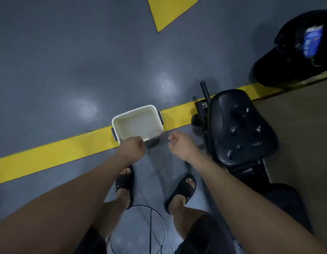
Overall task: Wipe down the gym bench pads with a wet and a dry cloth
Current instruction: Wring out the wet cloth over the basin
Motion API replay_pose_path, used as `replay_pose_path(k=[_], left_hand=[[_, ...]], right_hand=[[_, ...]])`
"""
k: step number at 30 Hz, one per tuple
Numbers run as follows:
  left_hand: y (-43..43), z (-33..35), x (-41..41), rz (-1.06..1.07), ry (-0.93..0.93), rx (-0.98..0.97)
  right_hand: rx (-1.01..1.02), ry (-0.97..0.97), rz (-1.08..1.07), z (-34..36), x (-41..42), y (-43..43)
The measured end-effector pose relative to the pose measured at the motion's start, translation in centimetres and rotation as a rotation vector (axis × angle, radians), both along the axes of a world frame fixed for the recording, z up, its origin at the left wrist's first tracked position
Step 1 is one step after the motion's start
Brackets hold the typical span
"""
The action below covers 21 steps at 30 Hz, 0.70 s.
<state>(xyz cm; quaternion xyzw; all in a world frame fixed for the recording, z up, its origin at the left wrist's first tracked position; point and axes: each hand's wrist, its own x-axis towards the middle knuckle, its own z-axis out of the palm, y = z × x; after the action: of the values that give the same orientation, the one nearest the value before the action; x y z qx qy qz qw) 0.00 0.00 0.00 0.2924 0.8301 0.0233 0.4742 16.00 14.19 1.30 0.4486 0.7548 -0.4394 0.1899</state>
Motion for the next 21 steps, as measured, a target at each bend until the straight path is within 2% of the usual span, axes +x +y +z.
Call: replay_pose_path(k=[4,11,16,21], left_hand=[[1.3,-10.2,1.3,-0.063,0.021,-0.032],[4.6,-24.0,2.1,-0.079,0.114,0.091],[5.2,-28.1,1.4,-0.224,0.171,0.105],[4.8,-24.4,0.0,-0.218,0.146,0.155]], right_hand=[[-0.028,-0.06,0.0,-10.6,-0.6,0.8],[0.069,-0.003,0.147,-25.3,-1.5,1.1],[0.252,-0.008,0.26,-29.2,-2.5,1.2],[0.292,0.135,0.171,-26.3,-2.9,0.5]])
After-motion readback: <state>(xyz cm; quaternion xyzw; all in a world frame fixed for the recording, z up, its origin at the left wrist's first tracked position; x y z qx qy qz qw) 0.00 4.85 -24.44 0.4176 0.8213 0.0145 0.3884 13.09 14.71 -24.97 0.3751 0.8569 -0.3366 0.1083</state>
